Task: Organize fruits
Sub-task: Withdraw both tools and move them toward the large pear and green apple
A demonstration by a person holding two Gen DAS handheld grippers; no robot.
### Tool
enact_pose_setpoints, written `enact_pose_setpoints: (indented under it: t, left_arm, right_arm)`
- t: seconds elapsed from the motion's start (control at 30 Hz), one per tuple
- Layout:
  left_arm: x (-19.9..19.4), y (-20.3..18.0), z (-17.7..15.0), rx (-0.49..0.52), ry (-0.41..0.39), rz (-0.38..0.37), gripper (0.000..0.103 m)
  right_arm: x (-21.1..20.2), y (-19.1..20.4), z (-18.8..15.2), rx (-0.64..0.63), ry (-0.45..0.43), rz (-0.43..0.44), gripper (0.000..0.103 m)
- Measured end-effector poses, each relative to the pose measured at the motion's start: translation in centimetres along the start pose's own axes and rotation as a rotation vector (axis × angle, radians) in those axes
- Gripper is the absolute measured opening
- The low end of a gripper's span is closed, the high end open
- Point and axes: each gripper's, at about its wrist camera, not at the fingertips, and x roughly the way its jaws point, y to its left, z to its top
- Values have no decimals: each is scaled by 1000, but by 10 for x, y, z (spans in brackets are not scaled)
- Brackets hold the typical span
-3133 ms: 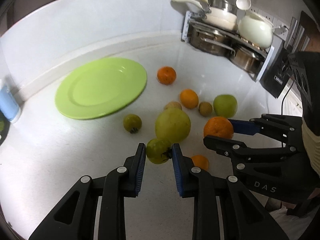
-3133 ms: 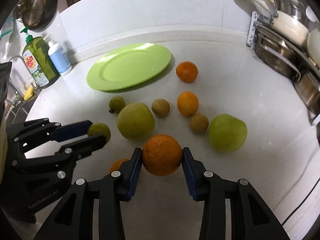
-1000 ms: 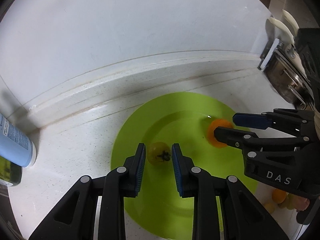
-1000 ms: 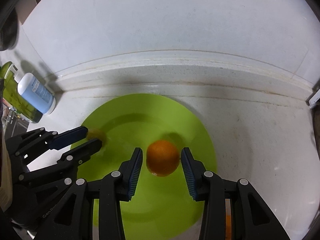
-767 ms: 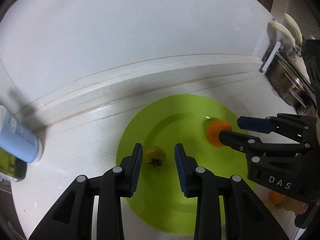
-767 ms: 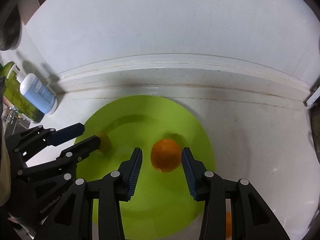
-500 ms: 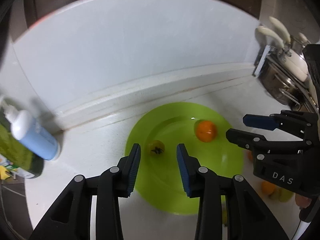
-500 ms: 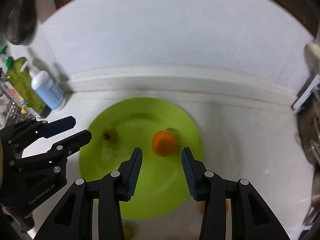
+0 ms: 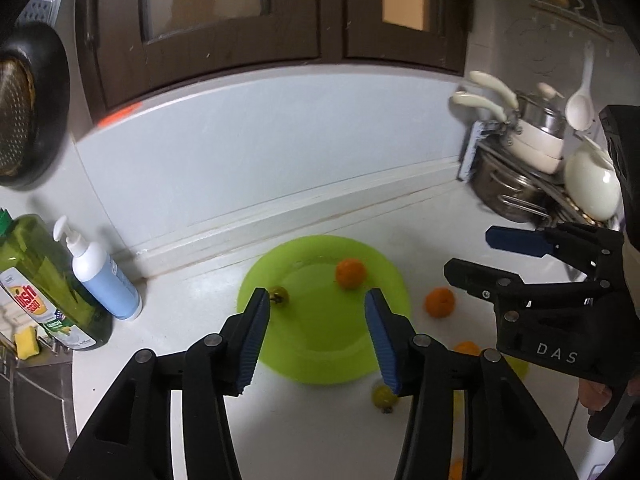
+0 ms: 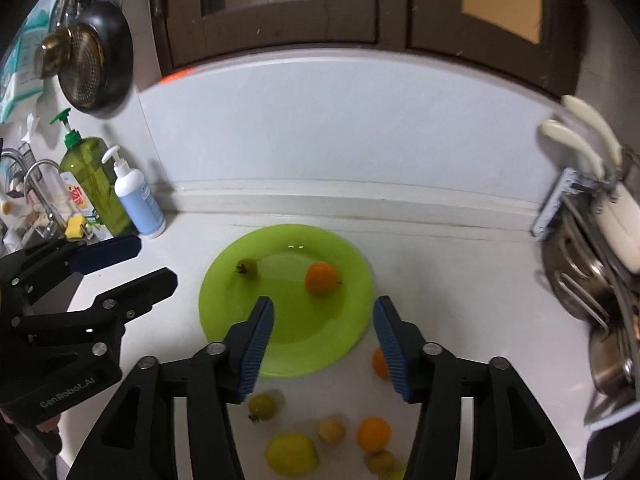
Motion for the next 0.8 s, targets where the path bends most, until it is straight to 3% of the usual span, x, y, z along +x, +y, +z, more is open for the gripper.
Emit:
enact_pose_setpoints:
  t: [0.1, 0.43, 0.8]
  left_arm:
    - [-13, -14, -3, 17, -17, -32, 56]
    - [-41, -53, -24, 68, -28, -97, 60]
    - [-53, -85, -56, 124, 29, -97, 60]
  right_arm:
    - [-22, -9, -9, 14, -26, -19, 58]
    - [-69, -19, -46, 47, -67, -61, 59]
    - [-83, -28, -95, 90, -3, -55, 59]
